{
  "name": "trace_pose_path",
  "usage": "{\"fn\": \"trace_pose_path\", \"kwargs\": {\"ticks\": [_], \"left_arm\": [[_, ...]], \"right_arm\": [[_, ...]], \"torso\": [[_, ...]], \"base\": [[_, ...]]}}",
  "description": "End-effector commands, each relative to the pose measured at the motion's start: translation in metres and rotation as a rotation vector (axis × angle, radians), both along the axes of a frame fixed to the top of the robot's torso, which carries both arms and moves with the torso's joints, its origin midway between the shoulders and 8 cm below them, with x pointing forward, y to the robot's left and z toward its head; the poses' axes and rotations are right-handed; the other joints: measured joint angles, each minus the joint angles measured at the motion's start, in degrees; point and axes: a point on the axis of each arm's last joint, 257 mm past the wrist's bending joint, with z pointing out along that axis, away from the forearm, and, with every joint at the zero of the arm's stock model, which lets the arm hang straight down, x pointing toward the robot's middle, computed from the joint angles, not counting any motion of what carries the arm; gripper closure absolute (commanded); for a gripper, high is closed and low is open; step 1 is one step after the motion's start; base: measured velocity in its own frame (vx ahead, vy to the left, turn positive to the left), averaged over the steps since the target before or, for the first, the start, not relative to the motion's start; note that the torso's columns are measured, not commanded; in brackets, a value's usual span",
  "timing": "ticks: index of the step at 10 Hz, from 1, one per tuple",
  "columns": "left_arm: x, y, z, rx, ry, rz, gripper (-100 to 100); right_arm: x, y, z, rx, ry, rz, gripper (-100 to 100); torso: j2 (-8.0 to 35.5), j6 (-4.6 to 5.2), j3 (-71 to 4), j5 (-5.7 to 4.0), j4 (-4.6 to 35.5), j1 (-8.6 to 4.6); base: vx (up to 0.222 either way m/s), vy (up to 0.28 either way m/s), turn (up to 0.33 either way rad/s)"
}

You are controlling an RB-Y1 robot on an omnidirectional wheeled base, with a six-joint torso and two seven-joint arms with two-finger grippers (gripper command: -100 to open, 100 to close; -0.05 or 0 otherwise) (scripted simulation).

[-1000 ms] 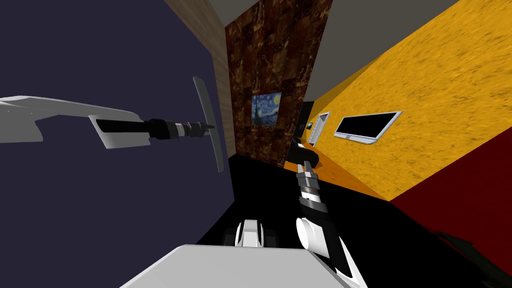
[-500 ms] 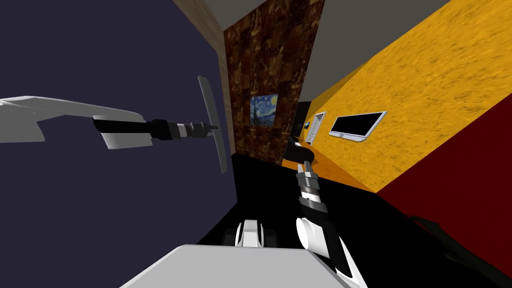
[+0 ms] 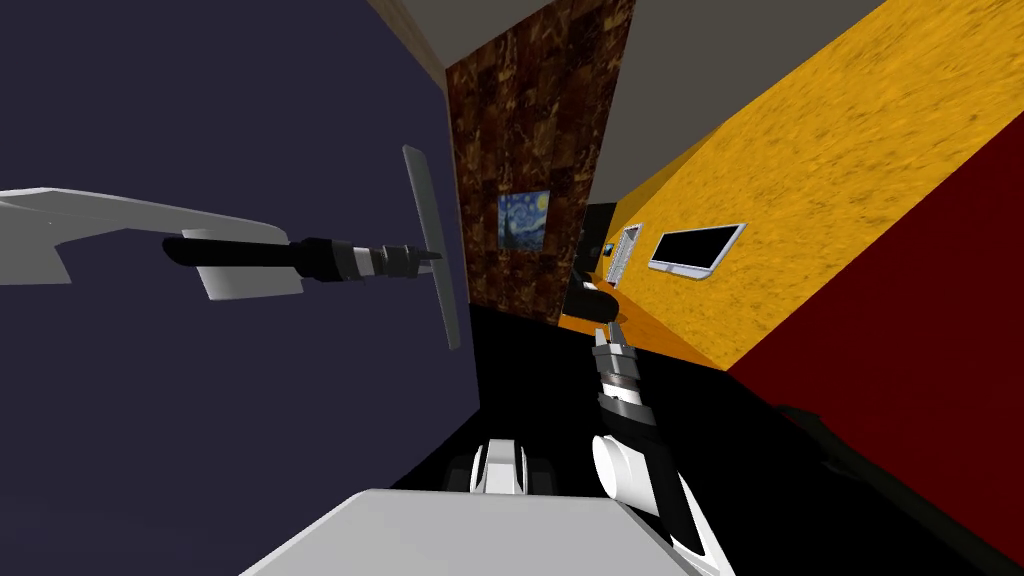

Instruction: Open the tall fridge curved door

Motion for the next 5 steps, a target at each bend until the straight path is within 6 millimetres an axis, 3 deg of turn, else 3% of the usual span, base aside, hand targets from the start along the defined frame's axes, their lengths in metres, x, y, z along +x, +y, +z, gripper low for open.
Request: {"fn": "trace_pose_path", "kwargs": {"ticks": [1, 3, 5], "left_arm": [[-0.0170, -0.0280, 0.0051, -0.010, -0.005, -0.091, 100], [-0.0245, -0.0377, 0.0059, -0.011, -0.006, -0.125, 100], [-0.0248, -0.0368, -0.0040, -0.005, 0.012, -0.126, 100]], "right_arm": [[0.0000, 0.0000, 0.0000, 0.000, 0.000, 0.000, 0], [0.0001, 0.0001, 0.0000, 0.000, 0.000, 0.000, 0], [0.0000, -0.0001, -0.0001, 0.000, 0.000, 0.000, 0]], "torso": [[0.2, -0.01, 0.1, 0.04, 0.0, 0.00], [0.1, 0.09, 0.1, -0.07, 0.0, -0.36], [-0.6, 0.02, -0.5, -0.25, 0.1, -0.23]], "base": [[-0.313, -0.022, -0.048], [-0.268, -0.053, -0.034], [-0.038, -0.005, 0.002]]}}
